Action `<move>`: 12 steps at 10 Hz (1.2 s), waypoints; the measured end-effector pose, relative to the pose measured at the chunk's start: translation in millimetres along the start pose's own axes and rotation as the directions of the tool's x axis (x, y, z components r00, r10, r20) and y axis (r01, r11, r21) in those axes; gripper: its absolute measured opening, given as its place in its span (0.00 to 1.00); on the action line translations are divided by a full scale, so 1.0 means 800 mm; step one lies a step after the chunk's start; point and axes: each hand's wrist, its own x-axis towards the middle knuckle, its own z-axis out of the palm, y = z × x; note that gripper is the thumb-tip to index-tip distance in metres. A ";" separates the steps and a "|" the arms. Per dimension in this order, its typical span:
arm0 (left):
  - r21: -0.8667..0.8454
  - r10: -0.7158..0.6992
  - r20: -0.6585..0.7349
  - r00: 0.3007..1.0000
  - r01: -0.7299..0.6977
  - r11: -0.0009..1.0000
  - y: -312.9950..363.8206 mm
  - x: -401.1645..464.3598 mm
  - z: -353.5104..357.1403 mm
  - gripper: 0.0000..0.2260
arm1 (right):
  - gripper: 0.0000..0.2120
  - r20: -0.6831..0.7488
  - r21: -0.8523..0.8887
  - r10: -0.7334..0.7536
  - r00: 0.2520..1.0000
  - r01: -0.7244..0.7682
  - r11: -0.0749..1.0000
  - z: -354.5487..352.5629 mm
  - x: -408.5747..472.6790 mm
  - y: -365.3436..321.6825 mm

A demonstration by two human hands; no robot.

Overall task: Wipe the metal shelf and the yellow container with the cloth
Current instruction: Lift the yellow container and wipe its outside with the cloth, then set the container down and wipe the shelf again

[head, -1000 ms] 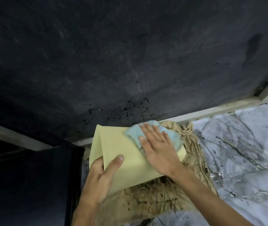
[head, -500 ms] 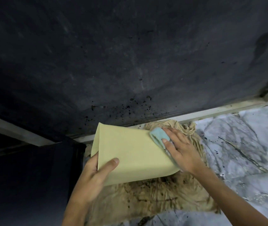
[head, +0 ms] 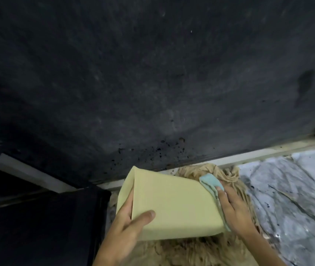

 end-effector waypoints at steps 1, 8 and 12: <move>0.026 0.020 0.062 0.998 -0.021 0.999 0.014 0.000 -0.006 0.38 | 0.25 -0.125 -0.131 0.010 0.992 -0.026 0.991 -0.004 -0.003 -0.006; 0.865 -0.019 0.470 0.883 -0.456 0.212 0.088 -0.026 -0.008 0.38 | 0.36 0.092 -0.517 -0.338 0.937 0.335 0.788 -0.105 -0.057 -0.126; 0.755 0.039 0.609 0.792 -0.594 0.279 0.026 -0.044 -0.030 0.37 | 0.21 0.055 -0.510 -0.353 0.934 0.330 0.794 -0.102 -0.079 -0.133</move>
